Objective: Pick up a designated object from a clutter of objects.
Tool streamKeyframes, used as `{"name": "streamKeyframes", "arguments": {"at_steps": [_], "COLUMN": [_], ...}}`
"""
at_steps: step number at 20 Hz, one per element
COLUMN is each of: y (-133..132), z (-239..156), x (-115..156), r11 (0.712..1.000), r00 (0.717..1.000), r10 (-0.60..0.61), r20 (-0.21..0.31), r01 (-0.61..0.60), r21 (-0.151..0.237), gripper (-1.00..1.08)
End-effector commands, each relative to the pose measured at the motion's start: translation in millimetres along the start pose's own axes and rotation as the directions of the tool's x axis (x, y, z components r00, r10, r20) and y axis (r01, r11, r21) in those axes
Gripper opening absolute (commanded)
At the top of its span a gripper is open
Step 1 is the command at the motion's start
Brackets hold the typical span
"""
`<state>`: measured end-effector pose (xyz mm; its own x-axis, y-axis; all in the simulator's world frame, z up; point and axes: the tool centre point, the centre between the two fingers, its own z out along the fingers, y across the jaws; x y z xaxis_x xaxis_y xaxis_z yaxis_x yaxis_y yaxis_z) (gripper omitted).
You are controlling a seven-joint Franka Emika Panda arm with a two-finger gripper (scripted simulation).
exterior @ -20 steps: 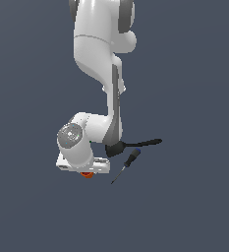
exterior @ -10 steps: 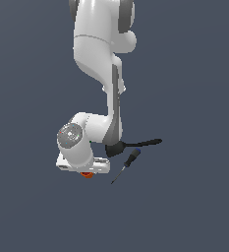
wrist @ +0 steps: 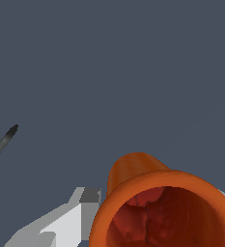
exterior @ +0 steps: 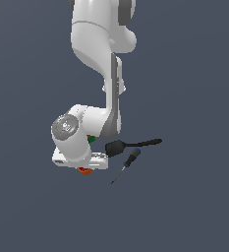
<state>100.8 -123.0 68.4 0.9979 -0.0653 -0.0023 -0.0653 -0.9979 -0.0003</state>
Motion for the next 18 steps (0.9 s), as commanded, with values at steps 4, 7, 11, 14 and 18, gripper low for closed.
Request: {"name": "streamKeyframes", "arguments": {"at_steps": [4, 7, 11, 14, 18], "y": [8, 14, 23, 29, 38], "z": [-44, -75, -123, -159, -204], "x": [-6, -11, -19, -24, -30], "r11": [1.0, 1.0, 1.0, 1.0, 1.0], "r00": [1.0, 1.0, 1.0, 1.0, 1.0], "r10": [0.0, 0.0, 0.0, 0.0, 0.0], "r20": [-0.003, -0.003, -0.003, -0.003, -0.003], "r01": [0.0, 0.0, 0.0, 0.0, 0.0], "r21": [0.0, 0.0, 0.0, 0.0, 0.0], "gripper": [-1.0, -1.0, -1.0, -1.0, -1.0]}}
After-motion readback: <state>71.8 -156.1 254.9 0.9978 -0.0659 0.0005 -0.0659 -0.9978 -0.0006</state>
